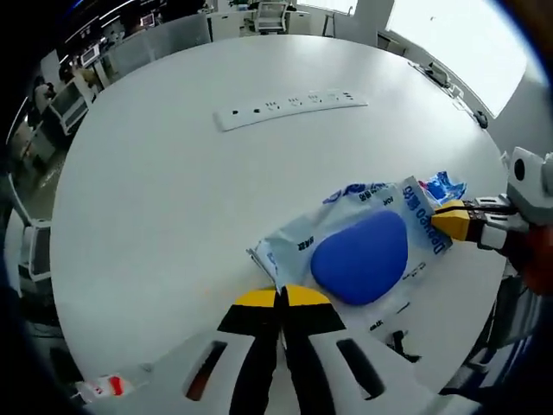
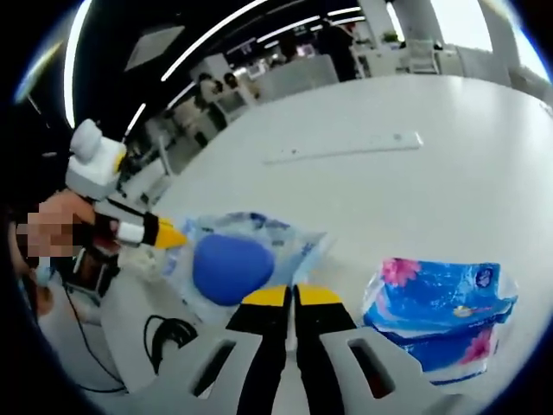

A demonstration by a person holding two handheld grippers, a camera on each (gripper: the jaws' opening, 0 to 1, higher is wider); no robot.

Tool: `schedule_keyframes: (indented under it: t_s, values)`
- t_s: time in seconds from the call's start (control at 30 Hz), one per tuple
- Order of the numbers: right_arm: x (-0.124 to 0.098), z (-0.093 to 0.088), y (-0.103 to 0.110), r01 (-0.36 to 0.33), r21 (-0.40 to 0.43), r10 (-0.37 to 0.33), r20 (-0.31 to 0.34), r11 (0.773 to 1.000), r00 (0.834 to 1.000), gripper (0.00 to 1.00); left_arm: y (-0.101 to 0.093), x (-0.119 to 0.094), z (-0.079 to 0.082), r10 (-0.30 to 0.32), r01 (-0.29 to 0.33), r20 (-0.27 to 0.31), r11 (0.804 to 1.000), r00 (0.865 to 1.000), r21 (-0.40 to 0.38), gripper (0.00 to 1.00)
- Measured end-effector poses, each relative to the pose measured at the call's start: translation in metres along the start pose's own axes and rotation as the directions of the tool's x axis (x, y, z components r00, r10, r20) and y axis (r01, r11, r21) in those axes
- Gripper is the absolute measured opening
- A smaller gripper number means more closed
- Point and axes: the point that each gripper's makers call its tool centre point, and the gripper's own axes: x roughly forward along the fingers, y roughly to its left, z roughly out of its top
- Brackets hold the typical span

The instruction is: Arrange the tabletop items into an orderly group along one side of the table until the central work area is clear of visible clutter.

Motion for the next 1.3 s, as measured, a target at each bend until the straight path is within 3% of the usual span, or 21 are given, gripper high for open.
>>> schedule_keyframes:
  t_s: [0.2,0.37,0.73,1.23,1.3]
  values:
    - [0.000,-0.004,0.010,-0.016,-0.017,0.016,0.000,1.000,1.000,0.00,0.005,-0.010,-0.005,0.005,-0.005,0.012,1.000,1.000,0.010,0.00]
    - [0.008,-0.005,0.015,-0.025,-0.026,0.025,-0.005,0.999,1.000,0.00,0.010,-0.017,-0.008,0.021,-0.021,0.003,0.998,1.000,0.062,0.00]
    - [0.011,-0.013,0.011,-0.021,-0.022,0.021,-0.019,1.000,1.000,0.00,-0.003,-0.026,-0.024,0.034,-0.025,-0.044,0.983,0.998,0.182,0.00]
    - [0.017,-0.026,0.008,-0.021,-0.016,0.020,-0.037,1.000,0.999,0.00,-0.006,-0.019,-0.032,0.109,-0.072,-0.089,0.937,0.990,0.342,0.01]
    - [0.016,-0.028,0.007,-0.023,-0.011,0.022,-0.039,1.000,0.999,0.00,-0.003,-0.019,-0.034,0.138,-0.086,-0.105,0.916,0.985,0.393,0.01]
